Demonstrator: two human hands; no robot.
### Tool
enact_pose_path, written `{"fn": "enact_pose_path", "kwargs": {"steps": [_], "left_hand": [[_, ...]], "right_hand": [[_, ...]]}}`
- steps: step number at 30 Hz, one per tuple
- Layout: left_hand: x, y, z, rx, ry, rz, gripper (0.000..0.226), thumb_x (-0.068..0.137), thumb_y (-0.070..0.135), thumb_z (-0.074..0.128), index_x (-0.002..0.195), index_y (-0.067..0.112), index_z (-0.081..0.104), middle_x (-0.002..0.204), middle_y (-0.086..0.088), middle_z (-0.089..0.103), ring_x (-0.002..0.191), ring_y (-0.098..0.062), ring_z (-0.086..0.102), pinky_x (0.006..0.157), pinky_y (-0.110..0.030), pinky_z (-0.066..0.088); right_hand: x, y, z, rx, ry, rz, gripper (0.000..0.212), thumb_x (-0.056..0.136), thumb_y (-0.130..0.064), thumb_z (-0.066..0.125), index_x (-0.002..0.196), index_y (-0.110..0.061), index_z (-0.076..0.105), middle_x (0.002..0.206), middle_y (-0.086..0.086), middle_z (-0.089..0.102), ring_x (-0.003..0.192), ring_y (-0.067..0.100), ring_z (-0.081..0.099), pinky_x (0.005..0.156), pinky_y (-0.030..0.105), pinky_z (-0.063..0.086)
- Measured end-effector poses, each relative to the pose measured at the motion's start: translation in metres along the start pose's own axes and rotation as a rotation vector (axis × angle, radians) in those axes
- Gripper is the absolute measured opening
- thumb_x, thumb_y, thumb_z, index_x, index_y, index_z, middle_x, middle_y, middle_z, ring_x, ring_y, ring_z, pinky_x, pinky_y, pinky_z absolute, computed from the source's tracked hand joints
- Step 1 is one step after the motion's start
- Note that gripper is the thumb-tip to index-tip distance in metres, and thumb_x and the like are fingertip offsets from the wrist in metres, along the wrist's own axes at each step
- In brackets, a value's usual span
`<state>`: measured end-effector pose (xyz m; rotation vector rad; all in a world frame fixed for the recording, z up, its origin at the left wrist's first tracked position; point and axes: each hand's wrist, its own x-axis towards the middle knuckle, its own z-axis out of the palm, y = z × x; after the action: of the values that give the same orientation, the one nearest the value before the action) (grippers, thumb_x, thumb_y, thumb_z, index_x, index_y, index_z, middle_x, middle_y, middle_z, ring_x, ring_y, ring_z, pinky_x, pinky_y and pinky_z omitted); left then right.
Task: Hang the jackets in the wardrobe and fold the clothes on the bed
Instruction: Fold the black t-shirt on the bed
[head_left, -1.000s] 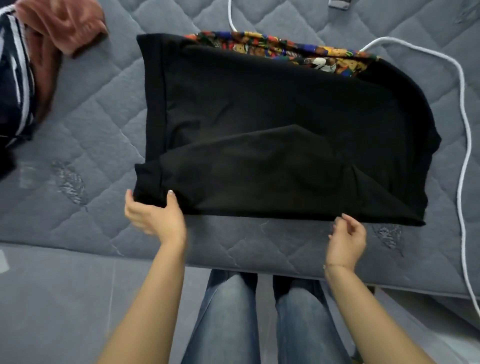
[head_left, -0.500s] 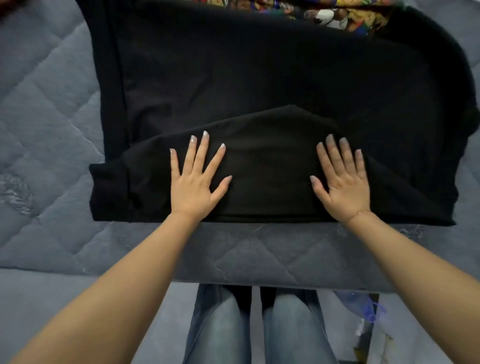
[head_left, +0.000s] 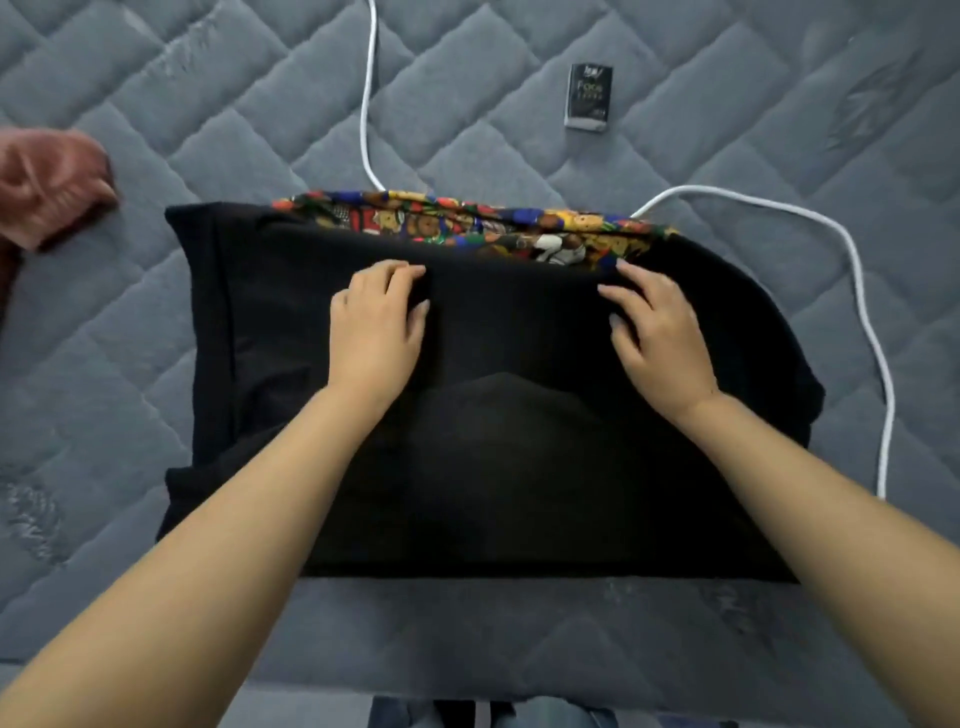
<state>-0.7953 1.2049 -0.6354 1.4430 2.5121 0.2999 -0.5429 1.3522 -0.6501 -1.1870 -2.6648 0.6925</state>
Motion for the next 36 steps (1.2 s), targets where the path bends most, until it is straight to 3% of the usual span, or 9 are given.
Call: {"fn": "enact_pose_path", "kwargs": {"steps": [3,8,13,16,18,23,28,31,36], "left_hand": [[0.053,-0.003,0.003,0.172,-0.143,0.061,0.056,0.087,0.045,0.065,0.136,0.022,0.049,0.134,-0.008,0.047,0.128,-0.028,0.039,0.106,-0.044,0.026],[0.066,-0.031,-0.004,0.328,-0.205,0.064,0.052,0.077,0.052,0.073,0.110,0.015,0.059,0.114,-0.010,0.058,0.109,-0.033,0.053,0.092,-0.046,0.033],[-0.017,-0.044,-0.012,0.102,-0.194,0.250,0.034,0.090,0.043,0.064,0.100,0.011,0.064,0.098,-0.007,0.058,0.092,-0.030,0.057,0.068,-0.042,0.046],[-0.039,-0.051,-0.008,-0.216,-0.422,-0.018,0.054,0.095,0.056,0.035,0.110,0.018,0.071,0.112,0.006,0.052,0.102,-0.016,0.054,0.085,-0.035,0.047],[-0.034,-0.061,-0.004,-0.267,-0.344,-0.128,0.040,0.096,0.047,0.048,0.112,0.016,0.069,0.117,0.002,0.050,0.104,-0.018,0.055,0.092,-0.036,0.046],[-0.011,-0.082,-0.005,0.012,-0.451,-0.050,0.064,0.077,0.073,0.054,0.128,0.033,0.053,0.139,0.008,0.044,0.130,-0.021,0.034,0.103,-0.046,0.028],[-0.032,-0.090,-0.009,0.011,-0.492,0.099,0.055,0.072,0.065,0.070,0.111,0.027,0.062,0.154,0.003,0.031,0.140,-0.024,0.025,0.107,-0.056,0.028],[-0.054,-0.086,-0.008,0.058,-0.365,0.167,0.036,0.073,0.030,0.084,0.092,0.008,0.064,0.141,-0.011,0.046,0.125,-0.035,0.043,0.090,-0.053,0.045],[-0.073,-0.085,-0.032,-0.040,-0.150,0.153,0.032,0.071,-0.004,0.078,0.100,0.002,0.067,0.106,-0.014,0.058,0.095,-0.035,0.058,0.061,-0.040,0.052]], "right_hand": [[0.068,0.000,-0.009,-0.141,-0.146,-0.107,0.047,0.081,-0.018,0.067,0.127,-0.012,0.058,0.126,0.010,0.055,0.119,0.031,0.049,0.099,0.042,0.037],[0.084,0.001,-0.003,-0.090,-0.278,-0.150,0.008,0.083,-0.013,0.064,0.091,-0.015,0.063,0.076,-0.002,0.058,0.081,0.028,0.060,0.067,0.032,0.040],[0.028,-0.005,-0.001,-0.094,-0.251,-0.177,0.008,0.085,-0.008,0.062,0.090,-0.011,0.067,0.087,0.005,0.066,0.074,0.028,0.062,0.062,0.032,0.044],[0.042,-0.022,-0.004,-0.007,-0.125,-0.244,0.011,0.087,-0.005,0.059,0.094,-0.008,0.066,0.094,0.007,0.060,0.086,0.025,0.058,0.069,0.036,0.050],[0.068,-0.037,-0.002,0.029,-0.143,-0.366,0.018,0.088,-0.001,0.056,0.102,-0.006,0.065,0.102,0.010,0.059,0.096,0.026,0.055,0.081,0.037,0.048],[0.115,-0.053,0.012,0.013,-0.816,-0.248,0.041,0.085,-0.021,0.068,0.124,-0.023,0.056,0.110,-0.001,0.057,0.101,0.019,0.056,0.091,0.037,0.048],[0.108,-0.033,0.011,-0.103,-1.029,-0.157,0.060,0.077,-0.052,0.073,0.129,-0.033,0.050,0.119,-0.012,0.044,0.115,0.012,0.045,0.097,0.033,0.045],[0.094,-0.031,0.012,-0.212,-0.977,-0.229,0.066,0.078,-0.050,0.074,0.134,-0.030,0.046,0.122,-0.007,0.047,0.117,0.015,0.043,0.097,0.036,0.044],[0.068,-0.033,-0.005,-0.242,-0.498,-0.422,0.024,0.079,-0.026,0.076,0.095,-0.020,0.059,0.090,0.000,0.063,0.089,0.025,0.060,0.075,0.034,0.042]]}}
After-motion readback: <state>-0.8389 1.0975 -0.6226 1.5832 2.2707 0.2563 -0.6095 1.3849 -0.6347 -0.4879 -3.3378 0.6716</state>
